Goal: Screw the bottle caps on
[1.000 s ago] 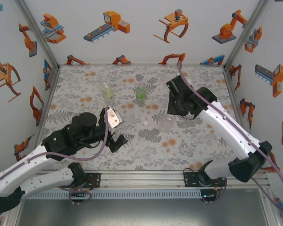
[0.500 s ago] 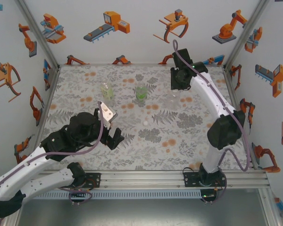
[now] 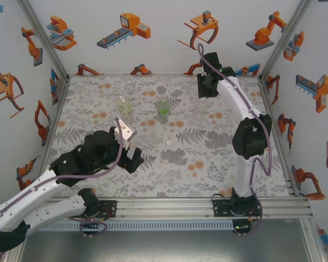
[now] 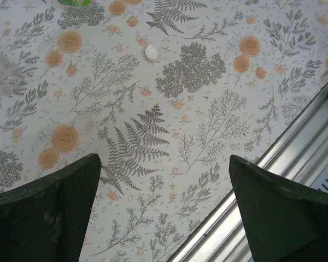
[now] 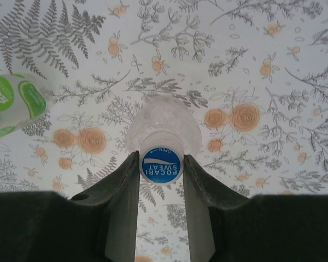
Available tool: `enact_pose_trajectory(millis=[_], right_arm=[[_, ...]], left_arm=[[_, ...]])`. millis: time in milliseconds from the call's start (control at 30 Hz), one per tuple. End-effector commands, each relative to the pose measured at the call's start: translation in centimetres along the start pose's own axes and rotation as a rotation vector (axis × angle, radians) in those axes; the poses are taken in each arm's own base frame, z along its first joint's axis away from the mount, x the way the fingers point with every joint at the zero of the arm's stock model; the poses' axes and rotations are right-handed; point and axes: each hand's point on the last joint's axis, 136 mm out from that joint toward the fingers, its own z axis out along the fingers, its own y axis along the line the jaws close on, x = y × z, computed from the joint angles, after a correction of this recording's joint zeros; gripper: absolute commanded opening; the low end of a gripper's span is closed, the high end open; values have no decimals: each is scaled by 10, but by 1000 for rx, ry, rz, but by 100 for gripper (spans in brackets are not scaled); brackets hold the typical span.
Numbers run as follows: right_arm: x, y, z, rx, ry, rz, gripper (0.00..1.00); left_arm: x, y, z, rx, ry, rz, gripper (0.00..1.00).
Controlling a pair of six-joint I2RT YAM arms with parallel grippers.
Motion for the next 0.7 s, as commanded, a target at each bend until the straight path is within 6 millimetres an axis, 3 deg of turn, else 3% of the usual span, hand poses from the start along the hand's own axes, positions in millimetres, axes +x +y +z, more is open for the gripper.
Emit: enact_pose_trajectory(millis=[0, 200, 433, 667], right_arm=[[-8, -3, -1, 20, -49, -27, 0], [3, -4, 4, 21, -49, -29, 2], [2, -4, -3, 16, -55, -31, 39], [-17, -3, -29, 9, -92, -42, 48]], left_arm=[[2, 3, 1, -9, 1, -31, 91], [4, 3, -2, -9, 1, -45, 91], [4, 5, -7, -19, -12, -62, 91], [2, 7, -11, -24, -25, -85, 92]])
